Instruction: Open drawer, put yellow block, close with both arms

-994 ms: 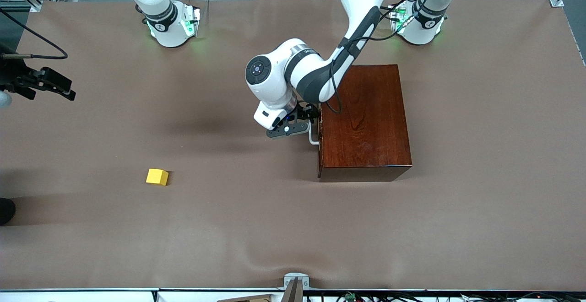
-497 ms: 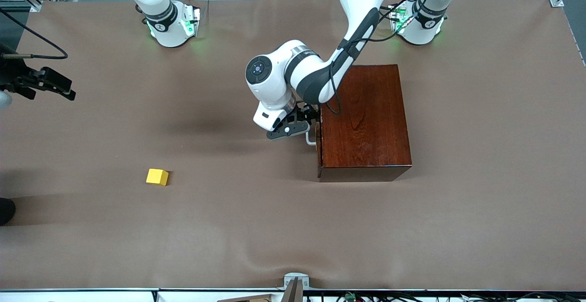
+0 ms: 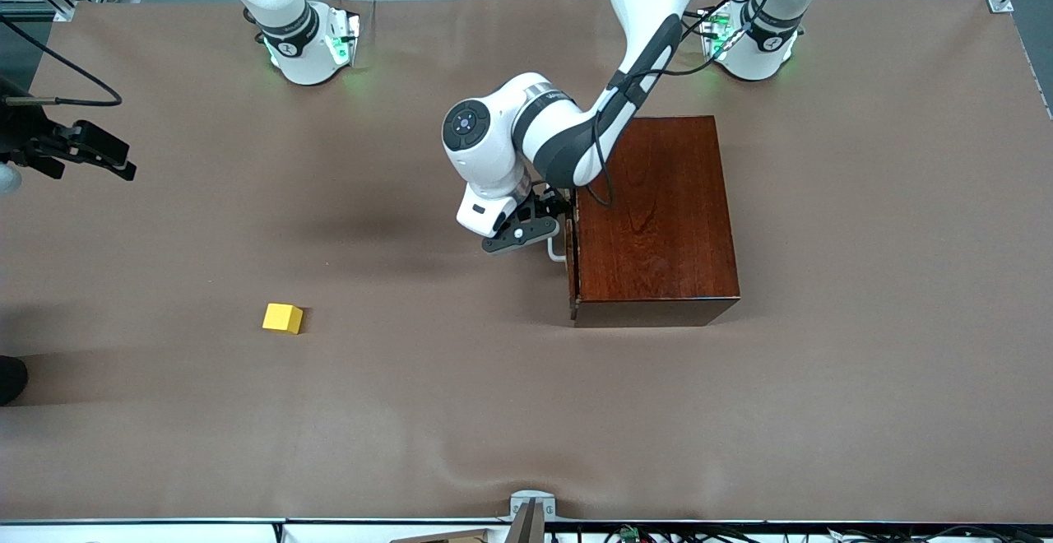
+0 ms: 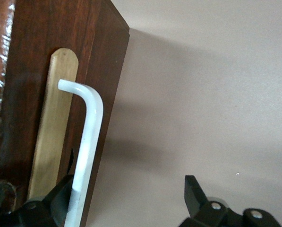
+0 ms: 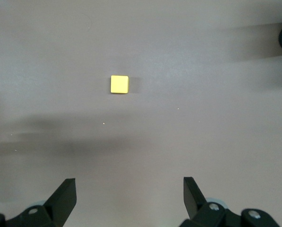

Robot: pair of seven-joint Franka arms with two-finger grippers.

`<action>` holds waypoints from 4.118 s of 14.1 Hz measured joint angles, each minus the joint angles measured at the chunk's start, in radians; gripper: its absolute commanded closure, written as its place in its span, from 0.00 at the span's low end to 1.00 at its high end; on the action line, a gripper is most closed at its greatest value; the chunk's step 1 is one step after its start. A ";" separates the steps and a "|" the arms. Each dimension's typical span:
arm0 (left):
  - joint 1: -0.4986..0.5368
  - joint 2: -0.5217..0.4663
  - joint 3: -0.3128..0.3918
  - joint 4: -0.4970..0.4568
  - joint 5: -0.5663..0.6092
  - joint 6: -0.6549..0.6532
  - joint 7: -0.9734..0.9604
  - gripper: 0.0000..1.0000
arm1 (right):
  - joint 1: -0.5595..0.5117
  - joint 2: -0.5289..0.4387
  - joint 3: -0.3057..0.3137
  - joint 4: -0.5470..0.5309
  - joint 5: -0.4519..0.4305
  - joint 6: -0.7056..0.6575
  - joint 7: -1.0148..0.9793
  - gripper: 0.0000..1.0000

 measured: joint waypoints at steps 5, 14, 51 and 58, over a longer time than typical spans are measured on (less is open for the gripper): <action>0.000 0.000 0.000 -0.005 0.000 0.035 0.043 0.00 | 0.000 0.000 0.000 0.000 0.000 0.000 0.000 0.00; -0.002 0.000 -0.007 -0.007 0.000 0.076 0.100 0.00 | 0.000 0.000 0.000 0.000 0.000 0.000 0.000 0.00; -0.036 0.002 -0.029 -0.015 0.024 0.147 -0.021 0.00 | 0.000 0.000 0.000 0.000 0.000 0.000 0.000 0.00; -0.042 0.001 -0.033 -0.012 0.024 0.185 -0.021 0.00 | 0.000 0.000 0.000 0.000 0.000 0.000 0.000 0.00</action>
